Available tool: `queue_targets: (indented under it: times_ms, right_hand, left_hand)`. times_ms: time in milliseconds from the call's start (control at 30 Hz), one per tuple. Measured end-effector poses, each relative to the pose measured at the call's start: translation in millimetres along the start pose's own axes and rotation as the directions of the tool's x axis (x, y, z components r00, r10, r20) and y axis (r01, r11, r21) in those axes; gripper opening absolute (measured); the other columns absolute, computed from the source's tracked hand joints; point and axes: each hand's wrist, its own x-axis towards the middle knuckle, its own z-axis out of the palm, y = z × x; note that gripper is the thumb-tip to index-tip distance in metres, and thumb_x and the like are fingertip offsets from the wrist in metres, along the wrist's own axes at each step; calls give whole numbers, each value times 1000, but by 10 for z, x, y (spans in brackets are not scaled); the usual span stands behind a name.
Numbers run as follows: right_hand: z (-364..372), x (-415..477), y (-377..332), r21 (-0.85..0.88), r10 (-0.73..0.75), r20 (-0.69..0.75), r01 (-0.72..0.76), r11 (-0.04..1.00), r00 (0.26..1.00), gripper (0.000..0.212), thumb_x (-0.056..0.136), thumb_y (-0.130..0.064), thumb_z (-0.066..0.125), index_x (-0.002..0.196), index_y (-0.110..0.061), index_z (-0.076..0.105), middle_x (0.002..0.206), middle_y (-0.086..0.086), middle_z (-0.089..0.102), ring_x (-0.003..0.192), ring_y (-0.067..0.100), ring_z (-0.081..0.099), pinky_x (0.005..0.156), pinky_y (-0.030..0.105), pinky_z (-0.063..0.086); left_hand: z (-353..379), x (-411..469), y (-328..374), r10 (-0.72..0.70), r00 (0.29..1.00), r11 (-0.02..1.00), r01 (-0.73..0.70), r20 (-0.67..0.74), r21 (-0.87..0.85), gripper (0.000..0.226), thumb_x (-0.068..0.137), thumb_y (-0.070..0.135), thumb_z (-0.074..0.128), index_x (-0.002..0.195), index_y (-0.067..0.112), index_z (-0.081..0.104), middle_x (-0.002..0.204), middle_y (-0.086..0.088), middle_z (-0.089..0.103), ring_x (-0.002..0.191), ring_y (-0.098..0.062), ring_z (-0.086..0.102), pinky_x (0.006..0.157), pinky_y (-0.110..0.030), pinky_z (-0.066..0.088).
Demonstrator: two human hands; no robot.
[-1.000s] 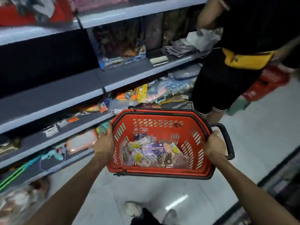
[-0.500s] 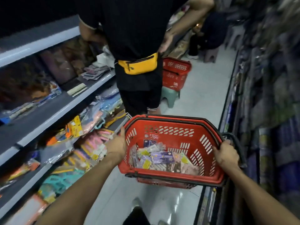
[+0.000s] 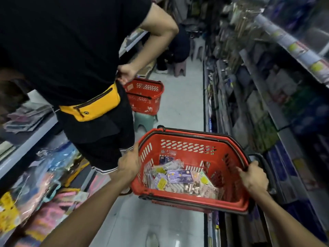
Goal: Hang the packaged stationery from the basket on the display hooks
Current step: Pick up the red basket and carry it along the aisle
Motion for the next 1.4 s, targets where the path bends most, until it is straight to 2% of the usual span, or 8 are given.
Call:
queue_targets:
  times_ms: [233, 367, 567, 733, 900, 1100, 1233, 1400]
  right_hand:
    - [40, 606, -419, 45, 74, -24, -73, 996, 997, 57, 89, -42, 77, 111, 2, 47, 106, 34, 67, 100, 51, 67, 81, 52, 54]
    - [130, 1014, -676, 62, 111, -6, -110, 992, 994, 58, 89, -43, 77, 111, 1, 46, 108, 34, 67, 102, 52, 66, 83, 53, 55]
    - [324, 1845, -1045, 85, 116, 13, -116, 990, 993, 56, 87, -46, 76, 108, -4, 47, 108, 31, 69, 103, 48, 67, 84, 50, 55]
    - [424, 2687, -1452, 63, 53, 66, -57, 996, 996, 51, 92, -40, 71, 114, -1, 47, 112, 30, 68, 107, 48, 66, 87, 49, 53]
    - [452, 3574, -1864, 73, 4, 114, -13, 997, 993, 49, 93, -39, 69, 117, -2, 46, 114, 30, 68, 110, 48, 66, 89, 48, 52]
    - [451, 4537, -2324, 60, -49, 114, 43, 997, 992, 49, 93, -38, 69, 117, -3, 47, 112, 28, 69, 107, 47, 67, 86, 47, 52]
    - [537, 5203, -2699, 46, -75, 150, 69, 997, 986, 52, 91, -39, 72, 121, -3, 47, 112, 25, 70, 107, 44, 68, 85, 45, 53]
    - [680, 6034, -3107, 35, -60, 156, 55, 998, 986, 59, 88, -42, 76, 121, -2, 49, 112, 27, 70, 107, 45, 68, 87, 46, 53]
  left_hand:
    - [-106, 1059, 212, 49, 998, 997, -47, 27, -64, 49, 100, 46, 54, 137, 17, 40, 113, -16, 63, 96, -39, 68, 77, -42, 52]
    - [-151, 1606, 369, 47, 997, 998, -44, 67, -45, 41, 100, 42, 54, 128, 13, 46, 116, -15, 66, 99, -38, 69, 82, -44, 55]
    - [-91, 2451, 728, 20, 992, 999, -16, 128, -30, 37, 102, 37, 52, 126, 10, 45, 117, -14, 67, 104, -38, 69, 85, -43, 51]
    - [-97, 3186, 1094, -61, 978, 998, 62, 202, 0, 61, 90, 61, 42, 124, 11, 38, 108, -11, 63, 106, -40, 68, 88, -43, 49]
    - [1, 3943, 1372, -147, 973, 989, 140, 179, 48, 35, 103, 40, 53, 109, 11, 33, 121, -22, 68, 110, -42, 68, 91, -46, 51]
    - [-14, 4558, 1741, -209, 961, 978, 206, 179, 36, 35, 105, 35, 55, 109, 9, 33, 124, -23, 67, 115, -44, 66, 92, -47, 49]
    - [86, 5158, 1866, -262, 951, 965, 259, 161, 42, 40, 103, 29, 56, 127, -1, 44, 126, -26, 67, 117, -45, 66, 96, -48, 51]
    - [185, 6024, 2085, -261, 961, 965, 261, 90, 9, 44, 99, 34, 54, 131, 4, 45, 117, -21, 70, 104, -44, 70, 91, -52, 56]
